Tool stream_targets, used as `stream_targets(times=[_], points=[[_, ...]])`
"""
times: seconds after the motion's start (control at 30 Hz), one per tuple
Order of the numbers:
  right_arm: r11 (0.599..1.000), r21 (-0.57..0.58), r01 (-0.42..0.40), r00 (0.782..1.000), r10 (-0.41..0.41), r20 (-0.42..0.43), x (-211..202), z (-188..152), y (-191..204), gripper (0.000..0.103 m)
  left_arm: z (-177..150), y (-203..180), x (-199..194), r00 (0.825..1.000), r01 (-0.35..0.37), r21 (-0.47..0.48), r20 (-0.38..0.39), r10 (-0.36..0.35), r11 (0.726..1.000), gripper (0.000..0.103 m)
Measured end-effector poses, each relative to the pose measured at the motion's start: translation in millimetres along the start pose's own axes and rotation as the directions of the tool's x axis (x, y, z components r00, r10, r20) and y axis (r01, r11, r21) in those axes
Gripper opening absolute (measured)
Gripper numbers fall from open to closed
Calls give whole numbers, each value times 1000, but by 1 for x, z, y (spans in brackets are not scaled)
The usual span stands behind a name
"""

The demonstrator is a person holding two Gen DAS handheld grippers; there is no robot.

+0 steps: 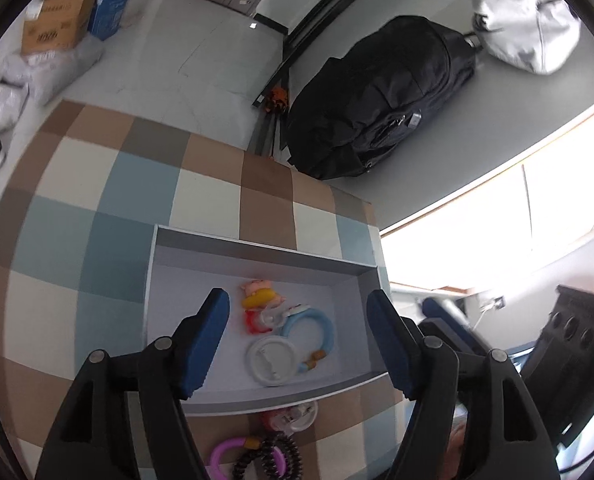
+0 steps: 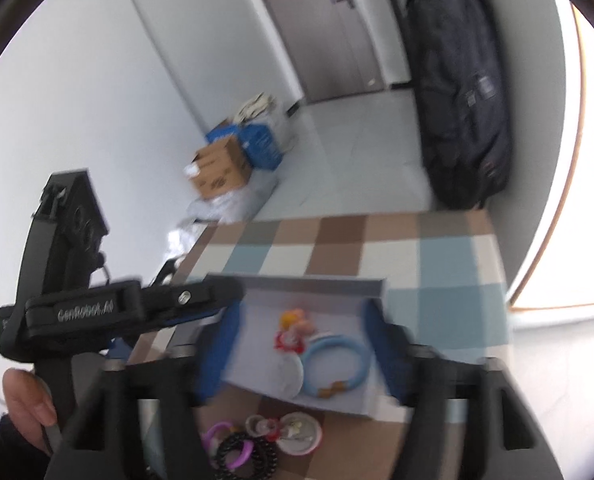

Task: Organize jewelry
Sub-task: 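Carry both items into the grey box and open both grippers, then withdraw both grippers from the box back toward the remaining pile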

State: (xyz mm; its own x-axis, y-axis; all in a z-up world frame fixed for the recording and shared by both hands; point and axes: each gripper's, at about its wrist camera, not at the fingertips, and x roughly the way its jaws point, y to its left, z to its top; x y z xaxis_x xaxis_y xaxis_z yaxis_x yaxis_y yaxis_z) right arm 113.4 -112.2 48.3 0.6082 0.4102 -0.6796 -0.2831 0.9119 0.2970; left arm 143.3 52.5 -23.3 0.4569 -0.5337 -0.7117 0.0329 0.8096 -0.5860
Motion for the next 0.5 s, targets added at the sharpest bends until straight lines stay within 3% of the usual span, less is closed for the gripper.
stream_targets(times=[0.1,0.27,0.5], points=[[1000,17,25,1000,-25,1,-3,1,-7,86,-2,-3,-2,1000,-15,14,12,15,1000,67],[999,20,46,999,-46,-17,-7,-7,-13,96,-5,-3,-7,998,-62,23,24,61,998,67],[998,-10,59,998,-59,11,-16,-12,-9,103,-18,-10,-20,994,-99,87,54,95,991,67]])
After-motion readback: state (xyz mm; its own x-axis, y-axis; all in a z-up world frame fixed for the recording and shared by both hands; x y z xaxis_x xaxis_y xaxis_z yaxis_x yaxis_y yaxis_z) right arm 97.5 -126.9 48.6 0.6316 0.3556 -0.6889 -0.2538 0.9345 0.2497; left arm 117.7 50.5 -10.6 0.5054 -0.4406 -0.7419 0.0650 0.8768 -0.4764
